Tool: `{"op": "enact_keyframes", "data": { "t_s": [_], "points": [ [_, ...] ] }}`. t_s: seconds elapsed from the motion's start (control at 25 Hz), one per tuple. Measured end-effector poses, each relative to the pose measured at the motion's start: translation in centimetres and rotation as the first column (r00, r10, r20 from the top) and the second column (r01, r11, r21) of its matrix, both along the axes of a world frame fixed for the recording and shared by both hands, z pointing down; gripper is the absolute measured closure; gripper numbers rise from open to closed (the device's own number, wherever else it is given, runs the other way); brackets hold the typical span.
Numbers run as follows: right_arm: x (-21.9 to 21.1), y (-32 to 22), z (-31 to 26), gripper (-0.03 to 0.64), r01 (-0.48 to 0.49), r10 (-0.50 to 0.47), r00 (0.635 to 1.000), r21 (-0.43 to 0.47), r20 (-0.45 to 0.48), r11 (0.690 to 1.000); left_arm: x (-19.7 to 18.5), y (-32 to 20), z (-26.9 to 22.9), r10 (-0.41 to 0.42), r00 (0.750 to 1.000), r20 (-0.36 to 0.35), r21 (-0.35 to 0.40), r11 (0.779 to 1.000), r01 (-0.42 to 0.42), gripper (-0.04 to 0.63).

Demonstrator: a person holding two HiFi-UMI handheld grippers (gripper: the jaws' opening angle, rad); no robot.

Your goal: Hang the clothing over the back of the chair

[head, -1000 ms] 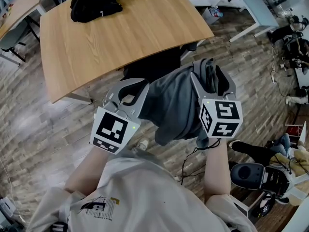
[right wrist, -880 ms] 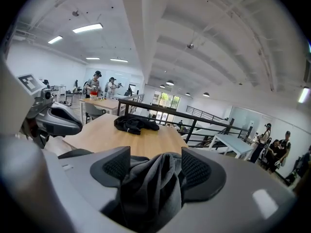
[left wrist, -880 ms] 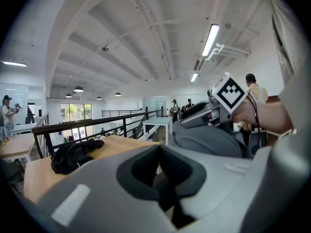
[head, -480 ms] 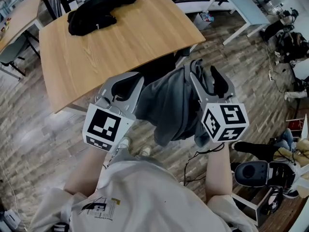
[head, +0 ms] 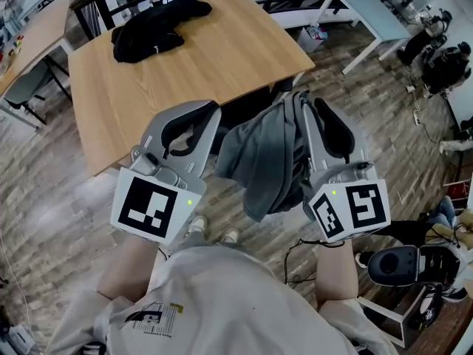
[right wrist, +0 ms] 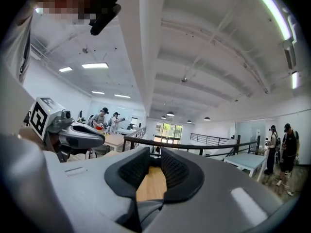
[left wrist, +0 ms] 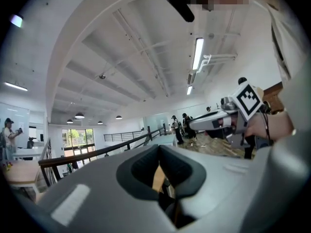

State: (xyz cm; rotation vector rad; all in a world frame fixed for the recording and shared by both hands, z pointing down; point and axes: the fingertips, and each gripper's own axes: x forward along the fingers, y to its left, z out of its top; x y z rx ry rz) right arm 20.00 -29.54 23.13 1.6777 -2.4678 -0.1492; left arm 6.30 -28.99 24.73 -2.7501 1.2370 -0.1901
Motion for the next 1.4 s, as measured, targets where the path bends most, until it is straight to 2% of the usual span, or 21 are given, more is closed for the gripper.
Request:
{"op": "enact_keyframes", "data": {
  "t_s": [0.24, 0.44, 0.68, 0.88, 0.96, 1.04, 1.12, 1.24, 1.4],
  "points": [
    [-1.7, 3.2, -2.6, 0.556, 0.02, -0.023, 0.999, 0.07, 0.041, 0.997, -1.4, 2.2, -2.7, -0.02, 1.0, -0.02, 0.065, 0.998, 0.021, 0.595],
    [-3.0, 6.3, -2.9, 0.584, 0.034, -0.041, 0.996, 0.079, 0.08, 0.996, -2.8, 4.5, -3.3, -0.051, 0.997, -0.049, 0.123, 0.991, 0.057, 0.595],
    [-3.8, 9.0, -1.8, 0.606, 0.049, -0.056, 0.991, 0.063, 0.122, 0.997, -2.8, 6.7, -1.6, -0.052, 0.998, -0.026, 0.107, 0.993, 0.054, 0.595],
    [-4.7, 10.0, 0.1, 0.615, 0.082, -0.085, 0.987, 0.028, 0.136, 0.996, -3.0, 8.0, -0.4, -0.07, 0.996, -0.053, 0.112, 0.991, 0.075, 0.595],
    [-5.4, 10.5, 0.7, 0.615, 0.098, -0.098, 0.985, 0.011, 0.139, 0.995, -3.1, 8.4, 0.3, -0.076, 0.997, -0.032, 0.122, 0.989, 0.079, 0.595],
    [-6.1, 11.0, 1.2, 0.615, 0.108, -0.107, 0.983, -0.003, 0.149, 0.994, -3.0, 8.8, 1.2, -0.073, 0.997, 0.024, 0.138, 0.988, 0.069, 0.595],
    [-6.5, 11.5, 2.0, 0.615, 0.107, -0.104, 0.982, -0.015, 0.16, 0.994, -2.7, 9.1, 2.5, -0.063, 0.996, 0.06, 0.126, 0.991, 0.055, 0.595],
    [-6.5, 11.7, 3.6, 0.615, 0.097, -0.088, 0.983, -0.043, 0.164, 0.994, -2.4, 9.5, 4.5, -0.057, 0.997, 0.047, 0.054, 0.997, 0.054, 0.595],
    [-6.4, 11.7, 4.6, 0.616, 0.099, -0.09, 0.987, -0.061, 0.135, 0.993, -2.2, 9.7, 5.3, -0.056, 0.998, 0.037, 0.023, 0.998, 0.055, 0.595]
  ]
}}
